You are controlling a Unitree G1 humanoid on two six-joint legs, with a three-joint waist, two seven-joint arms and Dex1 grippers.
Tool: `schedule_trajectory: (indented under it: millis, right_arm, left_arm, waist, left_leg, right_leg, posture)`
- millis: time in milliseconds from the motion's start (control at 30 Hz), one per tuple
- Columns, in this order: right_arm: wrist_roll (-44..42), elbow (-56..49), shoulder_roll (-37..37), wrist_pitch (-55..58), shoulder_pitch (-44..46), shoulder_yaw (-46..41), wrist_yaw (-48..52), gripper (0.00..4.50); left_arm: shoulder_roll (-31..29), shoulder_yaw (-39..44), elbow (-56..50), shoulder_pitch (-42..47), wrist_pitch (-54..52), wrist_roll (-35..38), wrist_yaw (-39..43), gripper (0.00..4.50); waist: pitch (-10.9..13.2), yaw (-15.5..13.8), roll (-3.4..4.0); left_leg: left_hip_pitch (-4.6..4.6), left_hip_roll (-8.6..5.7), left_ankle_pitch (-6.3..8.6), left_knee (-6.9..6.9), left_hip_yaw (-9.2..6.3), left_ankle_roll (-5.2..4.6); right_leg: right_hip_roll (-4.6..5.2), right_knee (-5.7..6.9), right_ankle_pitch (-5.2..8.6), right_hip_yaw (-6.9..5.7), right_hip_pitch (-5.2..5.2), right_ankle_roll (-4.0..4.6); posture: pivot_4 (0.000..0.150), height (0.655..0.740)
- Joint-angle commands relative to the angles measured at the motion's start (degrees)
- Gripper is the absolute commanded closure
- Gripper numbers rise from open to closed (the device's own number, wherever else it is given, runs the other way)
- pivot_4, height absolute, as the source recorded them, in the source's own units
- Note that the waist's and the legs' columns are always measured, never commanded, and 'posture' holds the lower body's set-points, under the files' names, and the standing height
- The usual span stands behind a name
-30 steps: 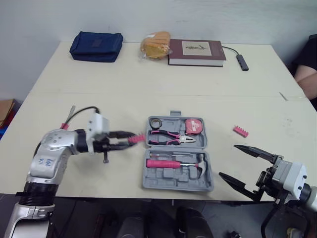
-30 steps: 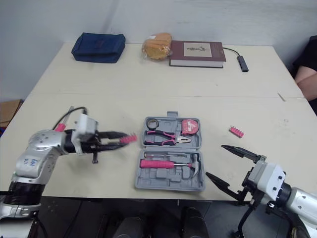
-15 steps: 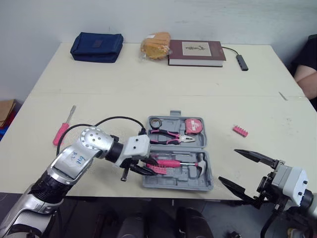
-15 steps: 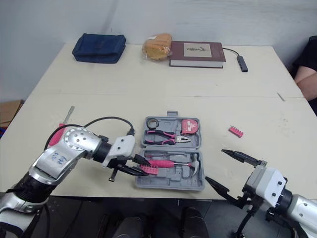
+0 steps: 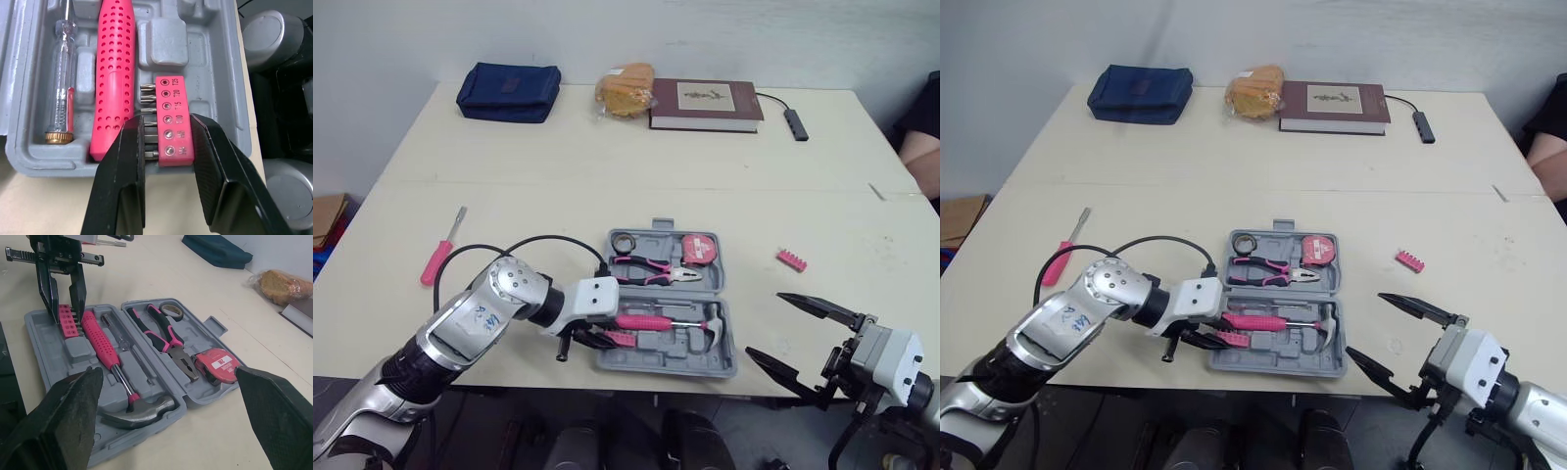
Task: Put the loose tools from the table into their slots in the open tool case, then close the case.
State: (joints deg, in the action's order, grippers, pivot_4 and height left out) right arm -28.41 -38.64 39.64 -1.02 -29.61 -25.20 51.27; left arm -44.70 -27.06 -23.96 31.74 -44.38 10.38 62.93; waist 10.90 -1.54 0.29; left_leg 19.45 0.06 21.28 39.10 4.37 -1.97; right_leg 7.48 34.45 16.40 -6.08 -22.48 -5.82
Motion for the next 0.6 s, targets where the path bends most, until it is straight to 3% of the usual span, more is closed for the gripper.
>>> schedule_trajectory:
  millis: [33,433,500,600]
  right_arm:
    - [-0.3,-1.3,-0.5,-0.9,0.0,-1.3,0.1,0.00]
    - [0.9,-1.5,-2.2,-2.2,-1.1,-0.3,0.6,0.00]
    - [1.0,-1.3,-2.4,-2.5,-1.3,-0.2,0.9,0.00]
    - [1.1,-0.7,-2.5,-2.9,-1.1,0.0,1.3,0.00]
  left_arm:
    - [1.0,-0.8,-0.5,0.7,-0.2,-1.9,-1.9,3.81]
    - [3.2,-0.3,0.1,0.3,2.5,-2.9,-3.3,3.81]
    - [4.6,1.7,-0.2,0.3,4.4,-1.6,-3.8,2.81]
    - [5.6,4.7,-0.9,0.7,7.0,0.6,-3.2,1.69]
  waist:
    - [0.0,0.0,0.00]
    - [0.0,-0.3,0.00]
    - [0.0,-0.2,0.00]
    - [0.0,-0.1,0.00]
  left_leg:
    - [0.00,-0.01,0.00,0.00,0.00,0.00]
    - [0.01,-0.12,-0.06,0.03,-0.08,-0.06]
    - [0.01,-0.12,-0.06,0.03,-0.08,-0.06]
    - [0.04,-0.12,-0.06,0.03,-0.09,-0.07]
  right_leg:
    - [0.00,0.01,0.00,0.00,0.00,0.00]
    - [0.08,0.01,-0.03,-0.01,0.04,-0.06]
    - [0.08,0.00,-0.03,-0.01,0.04,-0.06]
    - [0.08,-0.01,-0.03,-0.02,0.04,-0.06]
  posture:
    - [0.150,0.7400]
    - [0.150,0.7400]
    - [0.150,0.7400]
    - [0.150,0.7400]
